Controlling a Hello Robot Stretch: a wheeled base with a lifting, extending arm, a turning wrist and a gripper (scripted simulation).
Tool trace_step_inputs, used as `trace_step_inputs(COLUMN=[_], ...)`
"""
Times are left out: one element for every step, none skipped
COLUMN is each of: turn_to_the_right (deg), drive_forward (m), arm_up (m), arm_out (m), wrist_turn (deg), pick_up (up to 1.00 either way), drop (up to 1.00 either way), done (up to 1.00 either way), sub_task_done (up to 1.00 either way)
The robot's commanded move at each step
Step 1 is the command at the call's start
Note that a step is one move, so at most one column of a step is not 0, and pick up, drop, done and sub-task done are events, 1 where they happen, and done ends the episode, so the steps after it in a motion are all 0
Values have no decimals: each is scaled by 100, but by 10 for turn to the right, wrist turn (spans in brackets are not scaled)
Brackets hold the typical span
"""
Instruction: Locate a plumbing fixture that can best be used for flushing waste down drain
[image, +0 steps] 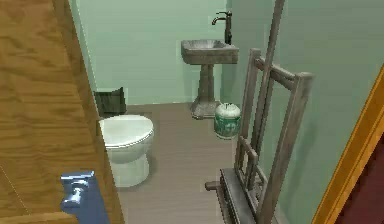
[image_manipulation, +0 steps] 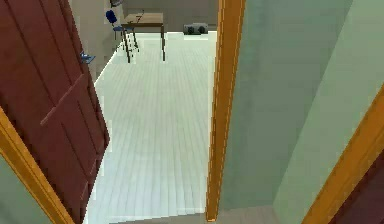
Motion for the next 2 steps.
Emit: trace_step_inputs(turn_to_the_right=[60, 0], drive_forward=[0, 35], arm_up=[0, 0], arm_out=[0, 0], wrist_turn=[0, 0], pick_up=[0, 0], drop=[0, 0], done=[0, 0], sub_task_done=[0, 0])
